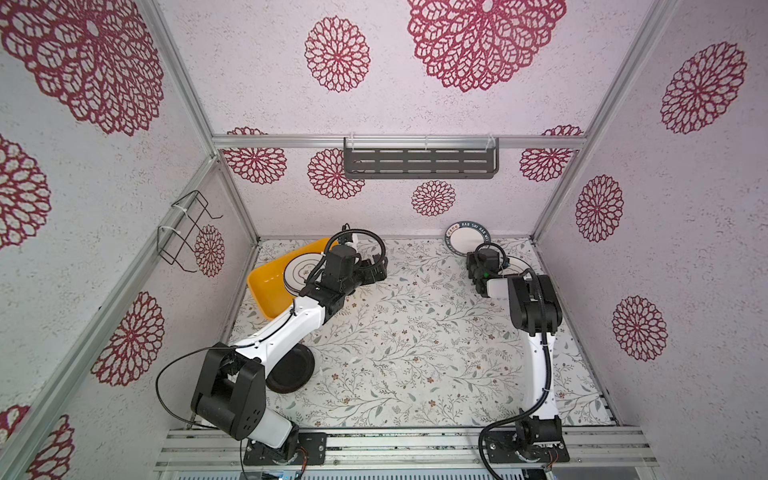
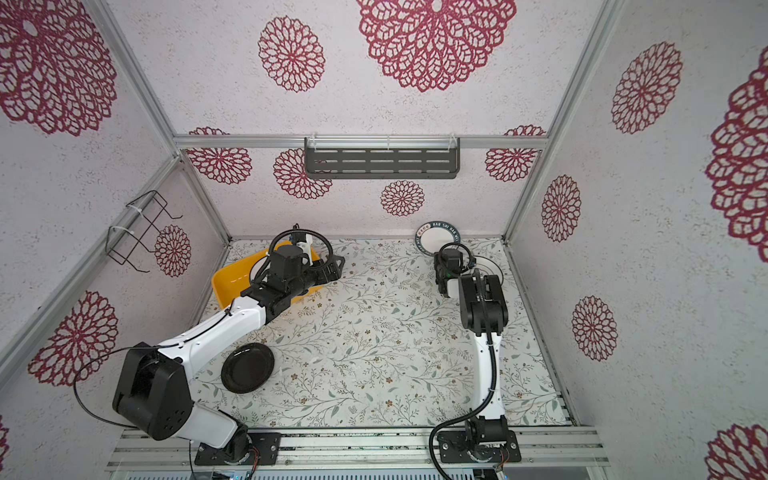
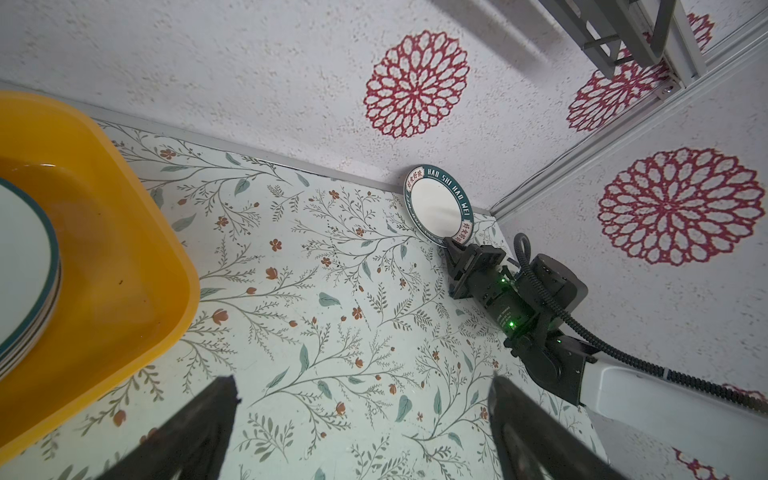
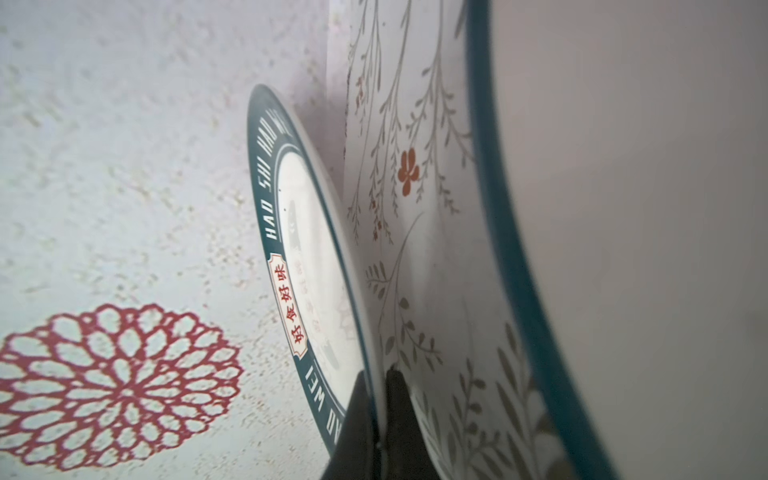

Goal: Place the plates into the plastic bin on the countertop
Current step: 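Lift the green-rimmed plate and carry it toward the left gripper with the right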

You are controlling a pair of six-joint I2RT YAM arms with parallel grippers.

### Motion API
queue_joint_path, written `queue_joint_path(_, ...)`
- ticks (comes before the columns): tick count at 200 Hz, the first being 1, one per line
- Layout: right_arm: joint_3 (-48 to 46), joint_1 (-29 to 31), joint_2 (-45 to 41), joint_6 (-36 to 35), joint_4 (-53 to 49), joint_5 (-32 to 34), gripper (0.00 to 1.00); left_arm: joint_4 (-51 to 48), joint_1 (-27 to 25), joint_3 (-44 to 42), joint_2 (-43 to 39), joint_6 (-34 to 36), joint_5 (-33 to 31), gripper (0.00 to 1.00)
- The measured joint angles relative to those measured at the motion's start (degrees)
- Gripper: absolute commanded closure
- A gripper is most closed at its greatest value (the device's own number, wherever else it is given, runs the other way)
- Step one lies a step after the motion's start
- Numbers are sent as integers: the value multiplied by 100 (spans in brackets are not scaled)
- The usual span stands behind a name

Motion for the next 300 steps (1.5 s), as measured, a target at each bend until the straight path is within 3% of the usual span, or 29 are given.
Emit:
queue_joint_path(56,-448,68,-160,59,426,-17,100,-59,-2,-68,-109,-13,2,3)
queue_joint_path(145,-2210,723,-1364,24,256,-612,100,-551,103,-656,-1469,17,262,3)
queue_joint_path(193,-2691,1231,-2402,-367,-310,-1292,100,-1445,826,-542,-1805,190,1196,3)
queue_joint_path(244,-2767,1858,-3429,-1211,-927,-1996,100,-2787,1419,223,-1596,800,1888,1)
queue_joint_path(300,-2747,2533,-3851,-1980,-1467,-2688,100,-3012,2306,55,-1202,883,2949,2)
